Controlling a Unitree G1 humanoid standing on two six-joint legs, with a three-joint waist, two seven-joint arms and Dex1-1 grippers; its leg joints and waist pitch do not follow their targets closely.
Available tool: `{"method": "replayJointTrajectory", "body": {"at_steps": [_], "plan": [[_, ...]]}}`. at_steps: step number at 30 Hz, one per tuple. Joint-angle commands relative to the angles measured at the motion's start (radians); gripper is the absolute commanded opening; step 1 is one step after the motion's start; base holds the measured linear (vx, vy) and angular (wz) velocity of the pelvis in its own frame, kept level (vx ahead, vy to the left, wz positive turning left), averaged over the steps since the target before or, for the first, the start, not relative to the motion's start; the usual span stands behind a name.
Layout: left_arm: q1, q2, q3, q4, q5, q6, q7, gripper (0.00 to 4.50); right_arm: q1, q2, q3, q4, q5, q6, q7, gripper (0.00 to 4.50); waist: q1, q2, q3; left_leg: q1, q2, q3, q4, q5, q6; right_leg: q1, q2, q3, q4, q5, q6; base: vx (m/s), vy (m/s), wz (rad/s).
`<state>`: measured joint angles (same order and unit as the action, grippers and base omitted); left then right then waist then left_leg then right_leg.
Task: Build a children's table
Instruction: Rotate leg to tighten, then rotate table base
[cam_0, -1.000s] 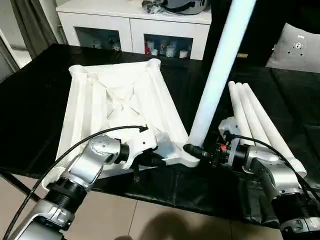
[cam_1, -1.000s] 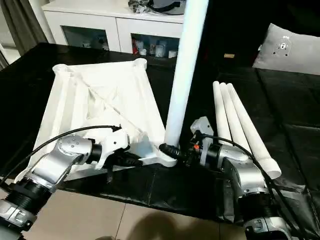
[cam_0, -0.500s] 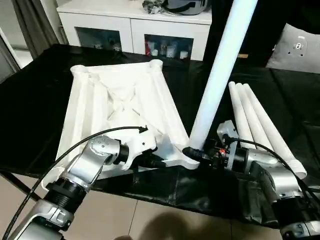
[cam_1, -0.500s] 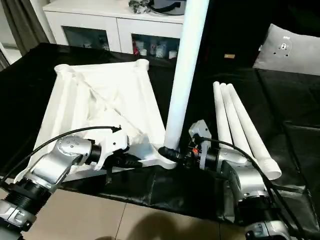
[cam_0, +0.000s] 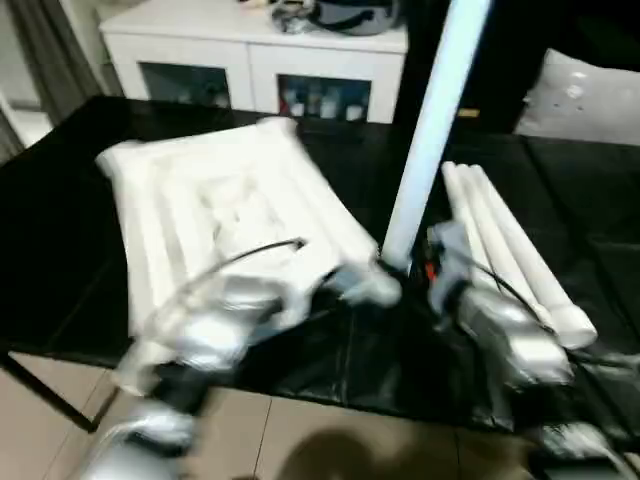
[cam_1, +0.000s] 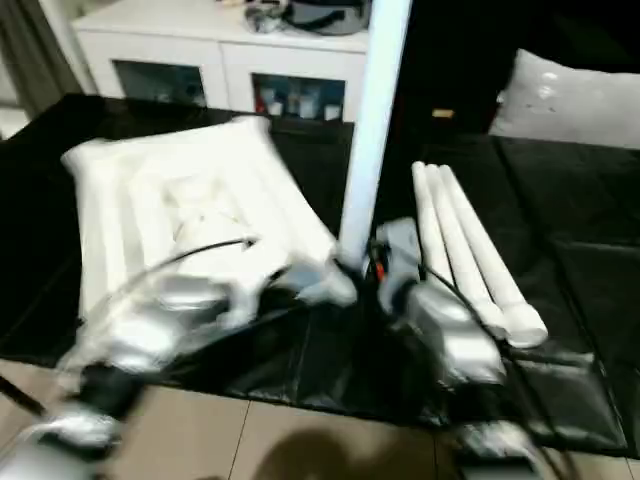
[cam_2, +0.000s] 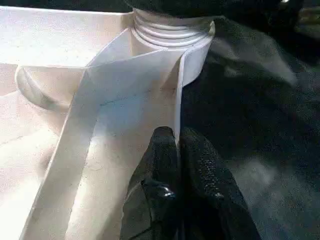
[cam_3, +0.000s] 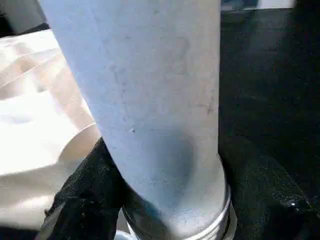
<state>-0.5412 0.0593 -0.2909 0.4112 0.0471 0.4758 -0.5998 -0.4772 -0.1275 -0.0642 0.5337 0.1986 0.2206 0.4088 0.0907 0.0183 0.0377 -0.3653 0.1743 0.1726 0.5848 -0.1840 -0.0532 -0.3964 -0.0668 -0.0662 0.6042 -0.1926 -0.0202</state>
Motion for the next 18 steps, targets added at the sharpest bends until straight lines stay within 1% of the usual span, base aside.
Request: {"method": "replayJointTrajectory", "body": {"at_steps": [1, 3, 4, 5, 6, 7, 8, 9, 10, 11, 12, 13, 14, 15, 16, 17, 18], "plan": [[-0.017, -0.019, 0.074, 0.007, -0.005, -0.040, 0.107, 0.00, 0.025, 0.024, 0.022, 0.042, -0.006, 0.015, 0.001, 3.25, 0.007, -0.020, -0.058, 0.002, 0.047, -0.015, -0.062, -0.133, 0.053, 0.049, -0.082, 0.049, -0.080, -0.209, -0.153, 0.000, 0.000, 0.00], [-0.016, -0.015, 0.068, 0.001, -0.001, -0.031, 0.097, 0.00, 0.025, 0.028, 0.018, 0.041, -0.004, 0.010, 0.004, 3.32, 0.006, -0.019, -0.058, -0.002, 0.047, -0.015, -0.061, -0.111, 0.067, 0.051, -0.082, 0.049, -0.074, -0.160, -0.164, 0.000, 0.000, 0.00], [-0.015, -0.011, 0.065, 0.002, 0.002, -0.028, 0.093, 0.00, 0.028, 0.025, 0.016, 0.036, -0.004, 0.013, 0.009, 3.44, 0.003, -0.019, -0.061, -0.010, 0.044, -0.017, -0.059, -0.084, 0.077, 0.059, -0.081, 0.046, -0.067, -0.112, -0.173, 0.000, 0.000, 0.00], [-0.015, -0.006, 0.060, 0.002, 0.006, -0.029, 0.090, 0.00, 0.029, 0.024, 0.015, 0.034, -0.004, 0.013, 0.009, 3.59, 0.002, -0.018, -0.063, -0.011, 0.044, -0.017, -0.057, -0.071, 0.087, 0.058, -0.082, 0.045, -0.065, -0.079, -0.181, 0.000, 0.000, 0.00], [-0.013, 0.003, 0.050, 0.003, 0.014, -0.033, 0.085, 0.00, 0.031, 0.022, 0.014, 0.032, -0.004, 0.012, 0.008, 3.67, 0.001, -0.018, -0.062, -0.007, 0.044, -0.015, -0.057, -0.075, 0.094, 0.055, -0.079, 0.044, -0.067, -0.079, -0.188, 0.000, 0.000, 0.00], [-0.011, 0.014, 0.040, 0.009, 0.021, -0.041, 0.083, 0.00, 0.034, 0.016, 0.014, 0.029, -0.003, 0.006, 0.011, 3.78, 0.003, -0.015, -0.061, -0.005, 0.045, -0.014, -0.055, -0.083, 0.097, 0.055, -0.081, 0.045, -0.069, -0.091, -0.194, 0.000, 0.000, 0.00], [-0.011, 0.019, 0.036, 0.014, 0.025, -0.049, 0.085, 0.00, 0.039, 0.007, 0.017, 0.024, -0.009, -0.009, 0.015, 3.78, 0.003, -0.016, -0.061, -0.004, 0.046, -0.014, -0.056, -0.085, 0.097, 0.054, -0.080, 0.046, -0.069, -0.091, -0.195, 0.000, 0.000, 0.00], [-0.012, 0.024, 0.031, 0.019, 0.031, -0.060, 0.087, 0.00, 0.044, -0.002, 0.022, 0.019, -0.021, -0.021, 0.013, 3.89, 0.003, -0.015, -0.060, -0.004, 0.047, -0.014, -0.057, -0.087, 0.097, 0.054, -0.080, 0.045, -0.069, -0.095, -0.196, 0.000, 0.000, 0.00], [-0.013, 0.028, 0.027, 0.024, 0.036, -0.072, 0.089, 0.00, 0.049, -0.012, 0.028, 0.014, -0.034, -0.033, 0.009, 4.02, 0.004, -0.016, -0.058, -0.004, 0.049, -0.014, -0.058, -0.098, 0.089, 0.053, -0.080, 0.045, -0.070, -0.110, -0.194, 0.000, 0.000, 0.00], [-0.016, 0.032, 0.022, 0.032, 0.044, -0.086, 0.094, 0.00, 0.058, -0.018, 0.026, -0.003, -0.027, -0.030, 0.028, 4.11, 0.004, -0.016, -0.058, -0.003, 0.049, -0.014, -0.059, -0.103, 0.086, 0.053, -0.079, 0.044, -0.071, -0.118, -0.193, 0.000, 0.000, 0.00], [-0.016, 0.032, 0.022, 0.032, 0.044, -0.086, 0.094, 0.00, 0.058, -0.018, 0.026, -0.003, -0.027, -0.030, 0.028, 4.16, 0.004, -0.017, -0.057, -0.002, 0.049, -0.014, -0.059, -0.119, 0.082, 0.054, -0.081, 0.046, -0.074, -0.137, -0.186, 0.000, 0.000, 0.00], [-0.022, 0.038, 0.016, 0.045, 0.058, -0.107, 0.103, 0.00, 0.072, -0.026, 0.021, -0.037, -0.014, -0.013, 0.051, 4.32, 0.003, -0.016, -0.054, -0.003, 0.047, -0.014, -0.061, -0.136, 0.080, 0.054, -0.080, 0.045, -0.079, -0.167, -0.176, 0.000, 0.000, 0.00], [-0.025, 0.041, 0.014, 0.050, 0.064, -0.116, 0.106, 0.27, 0.079, -0.030, 0.020, -0.053, -0.011, -0.006, 0.055, 4.38, 0.003, -0.018, -0.053, -0.003, 0.047, -0.014, -0.061, -0.143, 0.079, 0.054, -0.080, 0.046, -0.081, -0.181, -0.166, 0.000, 0.000, 0.00], [-0.027, 0.043, 0.016, 0.052, 0.061, -0.115, 0.103, 0.43, 0.084, -0.034, 0.020, -0.063, -0.012, -0.001, 0.056, 4.46, 0.003, -0.019, -0.053, -0.002, 0.048, -0.014, -0.063, -0.149, 0.077, 0.053, -0.081, 0.046, -0.081, -0.198, -0.161, 0.000, 0.000, 0.00], [-0.027, 0.043, 0.022, 0.047, 0.050, -0.110, 0.090, 0.43, 0.091, -0.041, 0.019, -0.077, -0.010, -0.002, 0.063, 4.46, 0.001, -0.016, -0.051, -0.004, 0.047, -0.016, -0.065, -0.162, 0.070, 0.053, -0.080, 0.045, -0.086, -0.238, -0.150, 0.000, 0.000, 0.00], [-0.027, 0.042, 0.030, 0.039, 0.034, -0.104, 0.072, 0.43, 0.097, -0.048, 0.019, -0.092, -0.007, -0.005, 0.073, 4.46, 0.003, -0.017, -0.051, 0.001, 0.047, -0.015, -0.064, -0.172, 0.065, 0.050, -0.082, 0.046, -0.090, -0.268, -0.141, 0.000, 0.000, 0.00], [-0.024, 0.043, 0.038, 0.024, 0.022, -0.112, 0.058, 0.57, 0.107, -0.059, 0.021, -0.117, -0.002, 0.000, 0.083, 4.48, 0.005, -0.012, -0.051, 0.001, 0.049, -0.016, -0.065, -0.173, 0.060, 0.048, -0.081, 0.046, -0.090, -0.267, -0.142, 0.000, 0.000, 0.00]]}}
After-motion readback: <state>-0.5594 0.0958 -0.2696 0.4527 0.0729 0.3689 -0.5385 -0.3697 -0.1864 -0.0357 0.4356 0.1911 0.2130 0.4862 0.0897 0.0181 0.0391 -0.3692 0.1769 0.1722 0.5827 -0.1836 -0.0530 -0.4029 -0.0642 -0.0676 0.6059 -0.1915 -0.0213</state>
